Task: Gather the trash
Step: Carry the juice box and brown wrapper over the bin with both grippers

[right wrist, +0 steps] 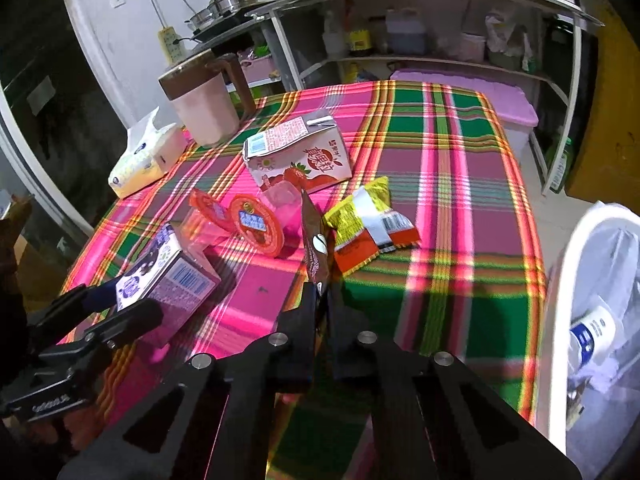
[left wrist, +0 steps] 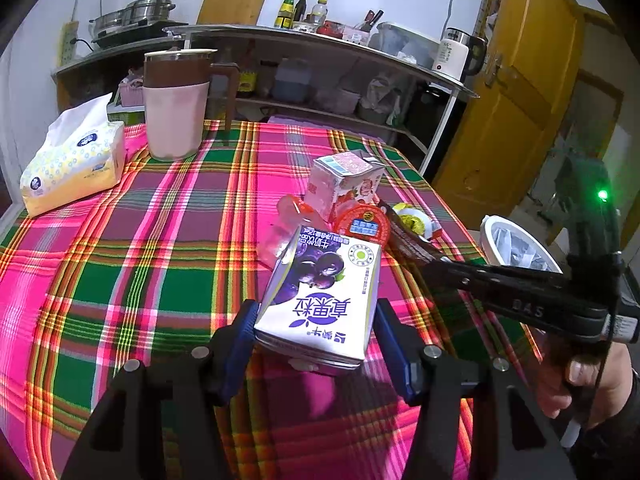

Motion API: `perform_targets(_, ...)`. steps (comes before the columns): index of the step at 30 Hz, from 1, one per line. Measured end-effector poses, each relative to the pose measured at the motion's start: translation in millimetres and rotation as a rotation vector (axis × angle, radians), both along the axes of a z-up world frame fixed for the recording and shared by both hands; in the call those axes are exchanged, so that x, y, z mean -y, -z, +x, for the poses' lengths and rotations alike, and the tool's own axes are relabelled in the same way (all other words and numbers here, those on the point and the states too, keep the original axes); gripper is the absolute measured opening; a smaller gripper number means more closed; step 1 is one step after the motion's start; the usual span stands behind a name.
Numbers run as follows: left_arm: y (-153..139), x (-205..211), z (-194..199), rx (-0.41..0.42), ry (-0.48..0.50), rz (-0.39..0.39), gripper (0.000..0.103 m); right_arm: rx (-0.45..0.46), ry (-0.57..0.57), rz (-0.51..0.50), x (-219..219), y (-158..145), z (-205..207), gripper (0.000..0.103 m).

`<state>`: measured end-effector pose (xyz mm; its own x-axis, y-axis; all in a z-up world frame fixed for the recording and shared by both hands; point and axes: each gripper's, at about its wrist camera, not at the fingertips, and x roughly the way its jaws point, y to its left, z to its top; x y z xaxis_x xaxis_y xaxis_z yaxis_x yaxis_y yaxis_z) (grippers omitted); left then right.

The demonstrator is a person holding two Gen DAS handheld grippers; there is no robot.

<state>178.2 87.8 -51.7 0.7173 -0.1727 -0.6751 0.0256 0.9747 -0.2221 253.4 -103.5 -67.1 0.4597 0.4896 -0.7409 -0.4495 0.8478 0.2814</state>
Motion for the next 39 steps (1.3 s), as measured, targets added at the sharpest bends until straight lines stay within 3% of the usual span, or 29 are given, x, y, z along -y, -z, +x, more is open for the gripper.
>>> perform_targets(22, -34.9, 63.2, -49.1, 0.061, 0.067, 0.032, 0.058, 0.077, 0.092, 0.070, 64.9, -41.7, -81.0, 0.005)
perform_targets(39, -55.6, 124.3, -41.3, 0.099, 0.166, 0.053, 0.058, 0.115, 0.247, 0.078, 138.4, -53.0, -104.6, 0.005)
